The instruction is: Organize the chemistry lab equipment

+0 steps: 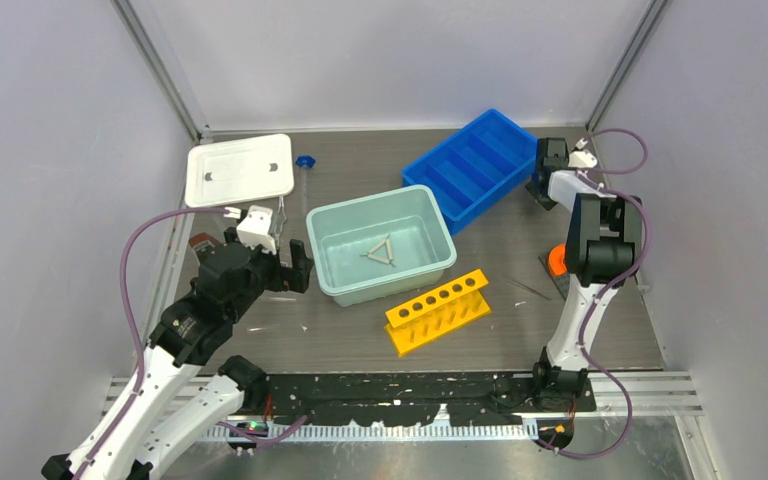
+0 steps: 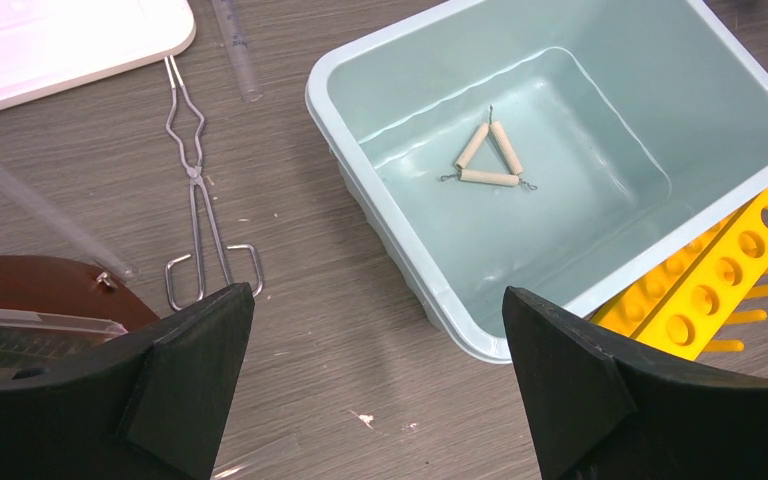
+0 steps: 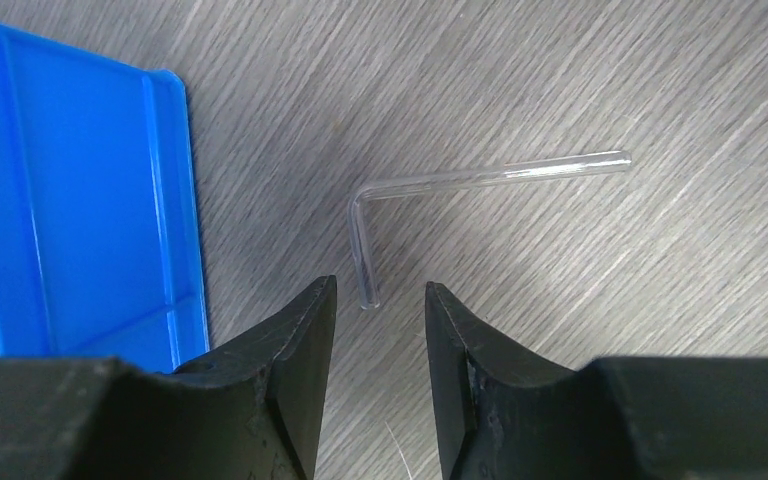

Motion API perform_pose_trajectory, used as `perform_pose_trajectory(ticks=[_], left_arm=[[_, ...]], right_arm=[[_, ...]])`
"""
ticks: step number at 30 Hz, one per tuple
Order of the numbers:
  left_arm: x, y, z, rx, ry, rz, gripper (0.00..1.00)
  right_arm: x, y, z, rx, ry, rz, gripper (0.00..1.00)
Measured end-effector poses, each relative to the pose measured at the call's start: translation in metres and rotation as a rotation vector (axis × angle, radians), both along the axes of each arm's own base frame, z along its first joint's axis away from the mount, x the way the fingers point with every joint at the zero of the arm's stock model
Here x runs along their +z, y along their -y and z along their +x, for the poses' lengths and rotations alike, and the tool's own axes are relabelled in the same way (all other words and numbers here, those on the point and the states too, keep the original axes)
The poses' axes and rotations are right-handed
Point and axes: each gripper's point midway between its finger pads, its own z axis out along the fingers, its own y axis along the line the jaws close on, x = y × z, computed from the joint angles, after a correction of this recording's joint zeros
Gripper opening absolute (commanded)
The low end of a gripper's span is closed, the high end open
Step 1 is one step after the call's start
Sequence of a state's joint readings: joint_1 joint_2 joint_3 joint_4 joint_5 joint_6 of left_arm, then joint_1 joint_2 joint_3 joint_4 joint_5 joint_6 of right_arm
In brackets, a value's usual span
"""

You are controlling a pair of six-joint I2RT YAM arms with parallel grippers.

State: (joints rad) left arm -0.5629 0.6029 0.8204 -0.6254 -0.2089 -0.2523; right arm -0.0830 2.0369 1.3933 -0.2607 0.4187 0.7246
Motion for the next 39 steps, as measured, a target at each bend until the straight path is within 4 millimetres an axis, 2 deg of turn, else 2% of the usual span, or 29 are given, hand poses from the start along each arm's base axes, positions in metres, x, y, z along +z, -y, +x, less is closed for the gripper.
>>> perform_pose_trajectory(ticks=[10,15,23,35,39], left_arm=[[0.000,0.000,0.000,0.000,0.000,0.000,1.00],[0.000,0.000,0.000,0.001,0.000,0.001,1.00],[0.000,0.000,0.000,0.001,0.001,0.000,1.00],[0.003,-0.001,-0.001,0.001,0.010,-0.006,1.00],[0.004,-0.001,-0.002,0.001,0.015,-0.008,1.00]], right_arm=[[-0.008,0.000,0.002,-0.009,-0.058,0.010,0.44],[-0.010,0.000,0.005,-0.007,-0.076,0.014,0.39],[-0.012,0.000,0.007,-0.003,-0.091,0.029,0.37],[-0.014,0.000,0.004,-0.001,-0.104,0.041,0.17],[-0.013,0.000,0.001,0.000,-0.100,0.039,0.14]])
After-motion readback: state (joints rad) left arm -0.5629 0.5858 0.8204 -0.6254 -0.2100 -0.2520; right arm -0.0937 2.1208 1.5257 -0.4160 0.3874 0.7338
